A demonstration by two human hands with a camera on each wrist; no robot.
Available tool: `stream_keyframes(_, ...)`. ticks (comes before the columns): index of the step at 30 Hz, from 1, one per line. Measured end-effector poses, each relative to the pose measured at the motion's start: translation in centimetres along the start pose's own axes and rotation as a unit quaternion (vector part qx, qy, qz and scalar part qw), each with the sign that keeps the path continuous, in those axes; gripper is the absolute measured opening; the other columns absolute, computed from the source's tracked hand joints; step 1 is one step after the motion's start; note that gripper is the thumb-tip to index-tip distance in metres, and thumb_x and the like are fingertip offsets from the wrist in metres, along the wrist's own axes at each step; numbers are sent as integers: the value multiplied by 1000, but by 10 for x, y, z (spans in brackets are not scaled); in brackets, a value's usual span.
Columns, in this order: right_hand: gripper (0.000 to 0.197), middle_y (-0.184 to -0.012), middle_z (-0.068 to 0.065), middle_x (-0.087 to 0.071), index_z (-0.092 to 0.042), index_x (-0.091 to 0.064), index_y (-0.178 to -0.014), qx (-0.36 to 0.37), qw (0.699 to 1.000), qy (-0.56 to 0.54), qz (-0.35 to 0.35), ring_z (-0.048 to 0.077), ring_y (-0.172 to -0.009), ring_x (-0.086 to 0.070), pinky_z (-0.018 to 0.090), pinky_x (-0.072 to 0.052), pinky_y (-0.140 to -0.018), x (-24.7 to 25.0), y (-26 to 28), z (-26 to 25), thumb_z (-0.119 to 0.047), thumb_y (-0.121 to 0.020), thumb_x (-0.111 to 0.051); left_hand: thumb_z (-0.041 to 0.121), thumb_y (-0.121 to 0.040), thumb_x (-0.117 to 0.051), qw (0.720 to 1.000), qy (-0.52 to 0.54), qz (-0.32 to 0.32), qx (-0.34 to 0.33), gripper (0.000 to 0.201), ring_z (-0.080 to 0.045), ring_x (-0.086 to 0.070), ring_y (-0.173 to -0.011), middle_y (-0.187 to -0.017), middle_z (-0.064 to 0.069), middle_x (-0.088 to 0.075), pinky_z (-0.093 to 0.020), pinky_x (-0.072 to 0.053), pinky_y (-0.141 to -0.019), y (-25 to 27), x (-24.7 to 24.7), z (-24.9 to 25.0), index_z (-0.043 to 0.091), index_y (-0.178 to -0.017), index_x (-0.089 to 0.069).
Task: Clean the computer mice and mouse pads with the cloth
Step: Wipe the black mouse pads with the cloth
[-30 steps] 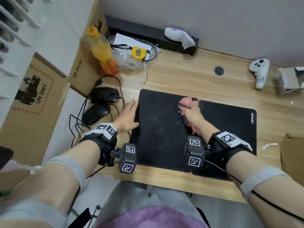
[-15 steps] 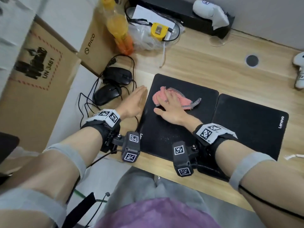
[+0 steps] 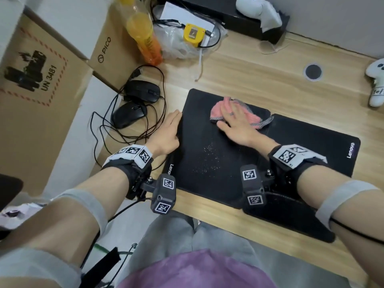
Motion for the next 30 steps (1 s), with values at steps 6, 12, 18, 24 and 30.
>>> stream_keyframes(6, 78, -161, 7, 21, -21, 11, -154, -16, 998, 41, 38, 33, -147, 19, 45, 11, -118, -29, -21, -39, -49, -100, -37, 3, -87, -57, 1000, -6, 11, -8, 77, -17, -6, -150, -163, -4, -7, -19, -5, -117, 23, -4, -18, 6, -154, -19)
stream_keyframes(12, 71, -162, -2, 20, -25, 2, -156, 75, 994, 78, 15, 30, -147, 20, 45, 12, -118, -77, -7, -70, -48, -100, -36, 16, -87, -68, 999, -40, 24, -19, 84, -16, -1, -150, -163, -6, -4, -15, 2, -113, 48, -15, -31, 5, -154, -19)
stream_keyframes(18, 64, -163, 1, 13, -27, -12, -155, 126, 988, 83, -2, 33, -148, 17, 47, 9, -120, -118, 36, -80, -43, -101, -42, 18, -86, -69, 997, -59, 46, -29, 73, -20, -7, -149, -161, -9, -11, -27, -12, -117, 65, -19, -35, 0, -146, -31)
stream_keyframes(24, 54, -164, 3, 8, -34, -30, -150, 143, 986, 64, -51, 27, -148, 18, 47, 7, -120, -159, 83, -85, -43, -99, -45, 37, -73, -82, 994, -105, -31, -28, 112, -24, 6, -150, -163, -7, 7, -42, -15, -121, 75, -29, -52, 6, -153, -9)
stream_keyframes(30, 57, -164, 3, 8, -33, -22, -153, 122, 985, 119, -19, 25, -149, 15, 45, 4, -121, -165, 91, -85, -46, -101, -38, 43, -57, -91, 979, -198, -50, -17, 138, -20, 11, -149, -162, -1, 14, -44, -17, -121, 67, -23, -49, 12, -154, 3)
Point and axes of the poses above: each hand's wrist, its own y-axis away from the middle knuckle, its own x-axis out of the back of the hand, z = x × y, the point moved 5 cm from there along -y, towards the middle knuckle
